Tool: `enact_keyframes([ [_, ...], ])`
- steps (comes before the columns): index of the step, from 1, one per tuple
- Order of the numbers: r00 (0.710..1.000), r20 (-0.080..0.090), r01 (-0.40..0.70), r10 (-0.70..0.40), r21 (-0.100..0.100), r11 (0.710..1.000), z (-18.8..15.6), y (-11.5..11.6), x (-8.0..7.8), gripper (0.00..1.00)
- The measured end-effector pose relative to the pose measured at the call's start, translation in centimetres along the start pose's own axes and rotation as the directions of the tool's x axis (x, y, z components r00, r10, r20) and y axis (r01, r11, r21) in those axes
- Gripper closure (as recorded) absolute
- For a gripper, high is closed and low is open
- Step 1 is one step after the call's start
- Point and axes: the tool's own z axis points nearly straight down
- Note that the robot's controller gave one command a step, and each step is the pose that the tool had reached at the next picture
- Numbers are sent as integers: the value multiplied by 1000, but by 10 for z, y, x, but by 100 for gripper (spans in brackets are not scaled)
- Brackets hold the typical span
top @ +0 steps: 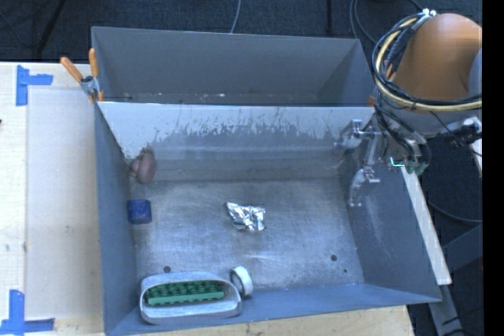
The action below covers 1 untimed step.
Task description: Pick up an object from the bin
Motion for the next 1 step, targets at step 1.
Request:
enact_keyframes([
  [1,985,2,171,-171,-1,985,89,57,-20,0],
])
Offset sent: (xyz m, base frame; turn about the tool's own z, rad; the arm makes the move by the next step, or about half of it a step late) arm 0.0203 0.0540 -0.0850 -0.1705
